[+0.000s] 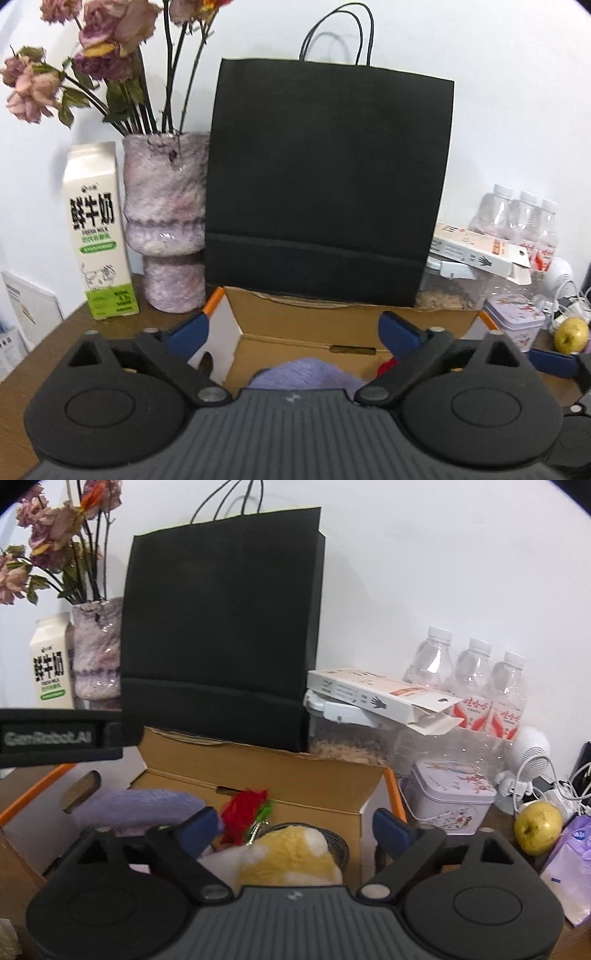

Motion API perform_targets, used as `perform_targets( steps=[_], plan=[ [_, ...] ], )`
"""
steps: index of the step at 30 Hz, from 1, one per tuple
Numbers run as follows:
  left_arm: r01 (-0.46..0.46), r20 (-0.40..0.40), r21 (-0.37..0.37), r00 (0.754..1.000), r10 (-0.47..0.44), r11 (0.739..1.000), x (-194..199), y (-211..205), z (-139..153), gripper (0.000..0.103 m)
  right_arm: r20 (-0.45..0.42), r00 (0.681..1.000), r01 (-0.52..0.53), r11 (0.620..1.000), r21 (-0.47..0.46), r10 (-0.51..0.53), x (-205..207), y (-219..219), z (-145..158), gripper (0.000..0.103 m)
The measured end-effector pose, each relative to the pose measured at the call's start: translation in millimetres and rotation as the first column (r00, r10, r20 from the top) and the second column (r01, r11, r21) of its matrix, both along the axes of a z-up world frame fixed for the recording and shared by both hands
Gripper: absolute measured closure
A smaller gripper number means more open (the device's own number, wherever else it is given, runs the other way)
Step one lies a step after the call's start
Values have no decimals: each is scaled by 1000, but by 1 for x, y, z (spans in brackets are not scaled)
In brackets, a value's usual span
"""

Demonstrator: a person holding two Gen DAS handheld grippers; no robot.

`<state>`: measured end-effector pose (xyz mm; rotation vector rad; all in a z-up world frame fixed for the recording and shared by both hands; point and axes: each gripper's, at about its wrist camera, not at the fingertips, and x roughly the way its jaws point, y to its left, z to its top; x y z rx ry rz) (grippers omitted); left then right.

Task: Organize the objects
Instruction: 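Open the left tool to drop the pouch into the box while the right tool releases the rose, then withdraw both tools from the box back over the table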

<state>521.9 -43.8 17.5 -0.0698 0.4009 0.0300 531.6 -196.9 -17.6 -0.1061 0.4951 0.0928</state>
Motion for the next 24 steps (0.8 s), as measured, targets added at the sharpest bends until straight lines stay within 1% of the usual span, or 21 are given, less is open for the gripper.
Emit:
perform_targets(
  steps=[4, 18, 24],
  plan=[
    [2, -2, -1, 1000, -2, 1000, -1, -1, 0, 0, -8, 1000, 11, 1000, 6, -11, 1, -2, -1, 0],
    [-5, -15, -33, 1000, 4, 999, -5, 4, 2, 0, -2, 1000, -5, 1000, 10, 5, -6, -1, 4, 0],
    [7, -18, -38, 1000, -8, 999, -10, 5, 5, 0, 18, 1000, -12, 1000, 16, 12, -13, -1, 11, 0]
  ],
)
